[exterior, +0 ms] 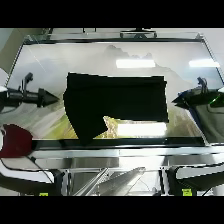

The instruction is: Fold the shirts.

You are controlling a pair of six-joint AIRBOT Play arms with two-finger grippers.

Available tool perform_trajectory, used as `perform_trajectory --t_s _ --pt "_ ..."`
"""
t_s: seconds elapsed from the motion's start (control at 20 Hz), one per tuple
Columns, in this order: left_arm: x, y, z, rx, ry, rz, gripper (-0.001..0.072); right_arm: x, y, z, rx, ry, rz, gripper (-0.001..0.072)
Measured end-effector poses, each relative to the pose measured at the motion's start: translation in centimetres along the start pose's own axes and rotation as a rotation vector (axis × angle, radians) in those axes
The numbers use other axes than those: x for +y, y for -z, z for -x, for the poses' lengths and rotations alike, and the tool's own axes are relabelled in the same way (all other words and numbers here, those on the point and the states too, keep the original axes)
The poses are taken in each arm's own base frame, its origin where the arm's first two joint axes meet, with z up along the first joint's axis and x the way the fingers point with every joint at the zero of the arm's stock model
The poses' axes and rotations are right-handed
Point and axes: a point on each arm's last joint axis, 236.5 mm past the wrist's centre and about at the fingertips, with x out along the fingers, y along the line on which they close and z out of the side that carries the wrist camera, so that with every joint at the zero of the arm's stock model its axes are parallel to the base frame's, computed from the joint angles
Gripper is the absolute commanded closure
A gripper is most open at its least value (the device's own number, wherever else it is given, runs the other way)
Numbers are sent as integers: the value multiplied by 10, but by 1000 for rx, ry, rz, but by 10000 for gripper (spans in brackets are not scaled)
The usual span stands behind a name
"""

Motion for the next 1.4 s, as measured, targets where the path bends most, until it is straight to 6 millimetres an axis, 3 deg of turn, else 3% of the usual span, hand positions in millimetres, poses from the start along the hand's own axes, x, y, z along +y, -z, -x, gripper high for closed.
perform_trajectory --t_s 0.25,0.65,1.0,1.25,1.3,1.35,1.4 --pt "20 72 -16 31 -100 90 490 -27 30 -32 70 6 -69 326" --pt "49 130 -41 59 -182 176 470 -6 49 -71 166 -49 -37 333" --pt "65 139 -87 118 -241 153 470 7 50 -76 169 -86 -19 333" --pt "64 128 -110 92 -211 180 473 12 57 -74 199 -107 -16 333" --pt "63 125 -112 90 -203 175 495 13 58 -74 202 -110 -16 333" --pt "63 122 -113 87 -201 168 628 13 58 -74 202 -112 -16 333" --pt "64 116 -112 74 -210 157 681 13 58 -73 204 -114 -16 336"
